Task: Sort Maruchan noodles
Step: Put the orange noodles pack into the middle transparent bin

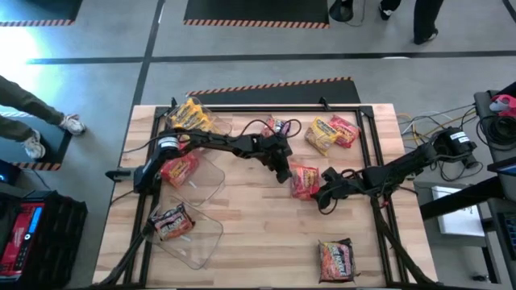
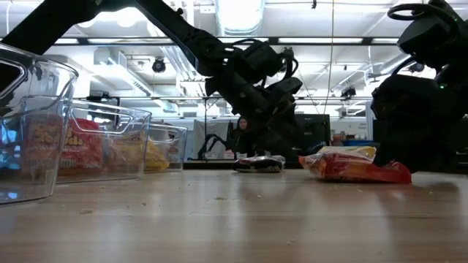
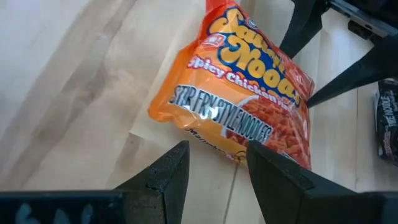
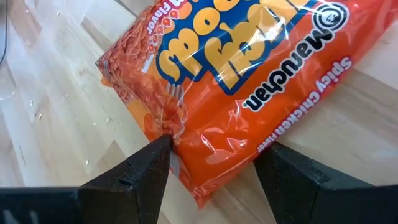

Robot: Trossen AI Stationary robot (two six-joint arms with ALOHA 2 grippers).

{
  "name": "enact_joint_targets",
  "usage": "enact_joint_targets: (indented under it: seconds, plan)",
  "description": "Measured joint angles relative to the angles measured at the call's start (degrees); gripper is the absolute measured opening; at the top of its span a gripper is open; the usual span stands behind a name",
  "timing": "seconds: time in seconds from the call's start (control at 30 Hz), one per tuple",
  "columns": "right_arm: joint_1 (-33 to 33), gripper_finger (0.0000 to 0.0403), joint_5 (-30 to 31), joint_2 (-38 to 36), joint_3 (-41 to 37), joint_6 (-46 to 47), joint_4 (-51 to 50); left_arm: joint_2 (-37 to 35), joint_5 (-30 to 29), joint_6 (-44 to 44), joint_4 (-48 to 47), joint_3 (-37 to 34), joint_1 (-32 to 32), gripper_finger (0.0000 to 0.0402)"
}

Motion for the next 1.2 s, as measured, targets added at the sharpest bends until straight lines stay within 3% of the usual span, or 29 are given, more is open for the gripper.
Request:
enact_joint_targets:
  seconds: [0.2,0.5,0.97,1.2]
  plan:
    - [0.0,0.0219,-2.1,-2.7,-0.3,-2.5,2.2,0.0,0.0,1.6,0.0,0.0,0.5,0.0144]
    - [0.5,0.0219,-4.1,-9.9,3.8,-2.6,-5.6,0.0,0.0,4.5,0.1,0.0,0.4,0.0144]
    - [1.0,0.0219,-4.4,-9.2,13.3,-7.9,-5.5,0.0,0.0,7.4,1.0,0.0,0.5,0.0144]
    - [1.0,0.0219,-3.7,-3.2,13.2,-3.1,-7.6,0.0,0.0,7.4,-0.1,0.0,0.6,0.0144]
